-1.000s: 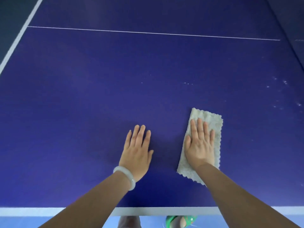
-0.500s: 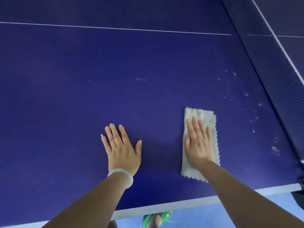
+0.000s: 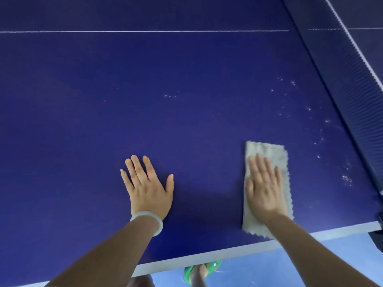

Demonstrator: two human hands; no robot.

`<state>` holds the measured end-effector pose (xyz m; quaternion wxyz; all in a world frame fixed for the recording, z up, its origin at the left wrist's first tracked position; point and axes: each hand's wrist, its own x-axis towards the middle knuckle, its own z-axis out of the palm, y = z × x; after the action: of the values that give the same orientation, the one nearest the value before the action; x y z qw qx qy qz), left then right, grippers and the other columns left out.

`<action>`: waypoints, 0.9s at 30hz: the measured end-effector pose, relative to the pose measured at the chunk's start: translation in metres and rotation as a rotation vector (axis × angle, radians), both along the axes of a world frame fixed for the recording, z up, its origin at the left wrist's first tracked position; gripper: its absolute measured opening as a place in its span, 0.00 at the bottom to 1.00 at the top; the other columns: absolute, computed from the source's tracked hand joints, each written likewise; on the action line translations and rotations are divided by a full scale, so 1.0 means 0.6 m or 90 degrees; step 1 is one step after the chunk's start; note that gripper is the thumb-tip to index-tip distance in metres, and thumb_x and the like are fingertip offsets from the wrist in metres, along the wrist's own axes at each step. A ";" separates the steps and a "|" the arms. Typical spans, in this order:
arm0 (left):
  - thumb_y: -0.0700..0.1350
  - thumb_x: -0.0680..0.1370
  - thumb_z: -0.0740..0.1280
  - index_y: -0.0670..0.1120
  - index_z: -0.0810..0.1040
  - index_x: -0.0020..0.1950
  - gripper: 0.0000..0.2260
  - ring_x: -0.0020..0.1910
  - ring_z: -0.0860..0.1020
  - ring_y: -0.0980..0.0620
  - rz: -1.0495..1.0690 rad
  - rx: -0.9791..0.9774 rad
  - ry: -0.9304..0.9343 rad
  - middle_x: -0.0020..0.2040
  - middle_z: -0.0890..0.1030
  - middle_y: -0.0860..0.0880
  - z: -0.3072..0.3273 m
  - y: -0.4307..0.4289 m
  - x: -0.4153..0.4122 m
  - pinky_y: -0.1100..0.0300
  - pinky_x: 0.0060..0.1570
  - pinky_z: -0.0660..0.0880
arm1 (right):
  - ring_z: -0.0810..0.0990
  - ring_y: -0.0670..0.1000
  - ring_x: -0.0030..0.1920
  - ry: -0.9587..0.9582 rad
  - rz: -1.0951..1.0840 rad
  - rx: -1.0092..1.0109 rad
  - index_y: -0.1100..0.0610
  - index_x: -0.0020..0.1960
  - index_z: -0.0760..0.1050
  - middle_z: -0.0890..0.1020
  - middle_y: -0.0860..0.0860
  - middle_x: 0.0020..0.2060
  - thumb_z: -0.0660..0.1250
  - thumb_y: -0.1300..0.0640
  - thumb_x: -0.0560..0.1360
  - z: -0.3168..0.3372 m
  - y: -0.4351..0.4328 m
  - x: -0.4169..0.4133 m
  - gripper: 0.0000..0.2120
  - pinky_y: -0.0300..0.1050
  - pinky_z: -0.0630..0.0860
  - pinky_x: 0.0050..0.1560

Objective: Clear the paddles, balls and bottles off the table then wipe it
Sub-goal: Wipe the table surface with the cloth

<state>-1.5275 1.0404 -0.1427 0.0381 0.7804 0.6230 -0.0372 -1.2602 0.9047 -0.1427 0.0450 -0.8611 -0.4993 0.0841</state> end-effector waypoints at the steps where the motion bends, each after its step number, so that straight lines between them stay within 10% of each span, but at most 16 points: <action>1: 0.64 0.79 0.45 0.36 0.54 0.79 0.38 0.78 0.49 0.35 0.000 0.004 0.004 0.78 0.53 0.32 -0.001 0.001 -0.001 0.37 0.76 0.49 | 0.45 0.51 0.80 0.006 -0.110 -0.013 0.50 0.81 0.48 0.50 0.49 0.80 0.42 0.47 0.80 -0.004 0.018 0.011 0.30 0.60 0.47 0.78; 4: 0.64 0.79 0.44 0.36 0.54 0.79 0.39 0.78 0.49 0.35 0.003 0.005 -0.003 0.78 0.53 0.32 -0.002 0.001 0.000 0.37 0.76 0.48 | 0.40 0.53 0.80 0.024 -0.290 0.000 0.51 0.81 0.41 0.45 0.51 0.81 0.40 0.48 0.81 -0.006 0.086 -0.026 0.29 0.59 0.40 0.78; 12: 0.64 0.78 0.49 0.35 0.56 0.78 0.39 0.78 0.49 0.34 0.002 0.003 -0.039 0.77 0.54 0.31 -0.006 -0.002 -0.001 0.37 0.76 0.48 | 0.48 0.51 0.80 0.014 0.129 0.012 0.52 0.81 0.53 0.53 0.48 0.80 0.50 0.50 0.81 -0.002 -0.046 -0.086 0.29 0.60 0.51 0.77; 19: 0.64 0.79 0.45 0.35 0.55 0.78 0.39 0.78 0.50 0.34 0.006 0.000 -0.012 0.77 0.55 0.31 0.000 -0.001 0.000 0.37 0.76 0.48 | 0.42 0.52 0.80 0.028 -0.381 -0.005 0.51 0.81 0.43 0.46 0.52 0.81 0.41 0.48 0.81 -0.006 0.013 0.006 0.29 0.58 0.40 0.78; 27: 0.55 0.81 0.62 0.37 0.63 0.76 0.30 0.79 0.51 0.38 -0.024 -0.021 -0.207 0.78 0.58 0.36 0.003 0.005 0.000 0.41 0.77 0.46 | 0.40 0.49 0.80 -0.008 -0.131 -0.016 0.50 0.81 0.44 0.46 0.48 0.81 0.41 0.47 0.80 -0.007 -0.001 -0.061 0.30 0.55 0.40 0.79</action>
<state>-1.5273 1.0432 -0.1410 0.1503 0.7870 0.5932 0.0786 -1.2970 0.9040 -0.1471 0.0394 -0.9088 -0.4076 0.0800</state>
